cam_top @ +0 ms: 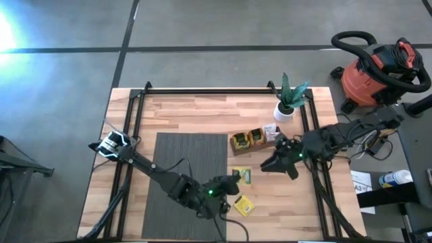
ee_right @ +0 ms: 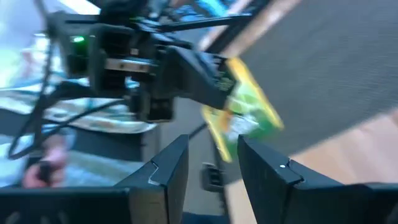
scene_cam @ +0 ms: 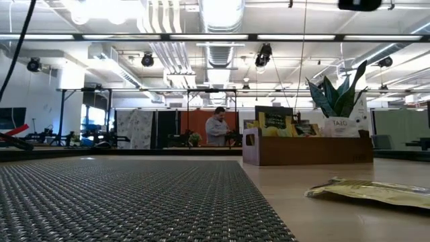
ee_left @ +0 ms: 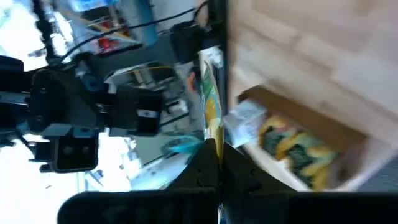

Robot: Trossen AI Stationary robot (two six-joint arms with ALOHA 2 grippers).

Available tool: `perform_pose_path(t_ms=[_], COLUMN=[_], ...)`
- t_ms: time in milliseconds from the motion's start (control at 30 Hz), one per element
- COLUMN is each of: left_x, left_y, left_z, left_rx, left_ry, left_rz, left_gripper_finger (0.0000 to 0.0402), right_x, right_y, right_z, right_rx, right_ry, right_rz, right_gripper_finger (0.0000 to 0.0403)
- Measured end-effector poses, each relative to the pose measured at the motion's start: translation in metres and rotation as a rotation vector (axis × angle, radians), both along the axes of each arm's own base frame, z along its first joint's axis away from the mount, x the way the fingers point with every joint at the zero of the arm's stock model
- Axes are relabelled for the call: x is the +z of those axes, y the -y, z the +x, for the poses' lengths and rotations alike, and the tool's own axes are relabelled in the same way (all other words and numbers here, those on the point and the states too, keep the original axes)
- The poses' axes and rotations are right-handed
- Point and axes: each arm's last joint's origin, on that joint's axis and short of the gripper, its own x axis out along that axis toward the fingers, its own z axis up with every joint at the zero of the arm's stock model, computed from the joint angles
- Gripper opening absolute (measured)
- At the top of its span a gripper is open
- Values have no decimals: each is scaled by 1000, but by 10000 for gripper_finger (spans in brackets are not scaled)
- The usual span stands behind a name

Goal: Pick & Place Tea
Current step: Put the yellow tea bag into the middle section of the wooden organizer

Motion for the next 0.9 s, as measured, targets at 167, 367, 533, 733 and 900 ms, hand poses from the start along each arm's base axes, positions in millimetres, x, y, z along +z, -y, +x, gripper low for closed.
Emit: perform_pose_path(t_ms=[167, 367, 533, 733, 900], left_x=[12, 15, 17, 15, 13], left_y=[2, 3, 4, 1, -2], left_z=[7, 9, 10, 12, 14], left_rx=[-53, -94, -136, -157, -178], left_ry=[89, 122, 132, 120, 111], left_rz=[9, 21, 17, 19, 18], left_gripper_finger=[1, 1, 1, 1, 1], right_x=[-3, -18, -19, -16, -20], right_y=[10, 20, 22, 20, 19], right_z=[20, 39, 42, 42, 46], right_rx=[83, 98, 187, 245, 243], right_ry=[12, -47, -48, -28, -47], right_rz=[57, 34, 62, 97, 98], right_gripper_finger=[137, 137, 137, 137, 137])
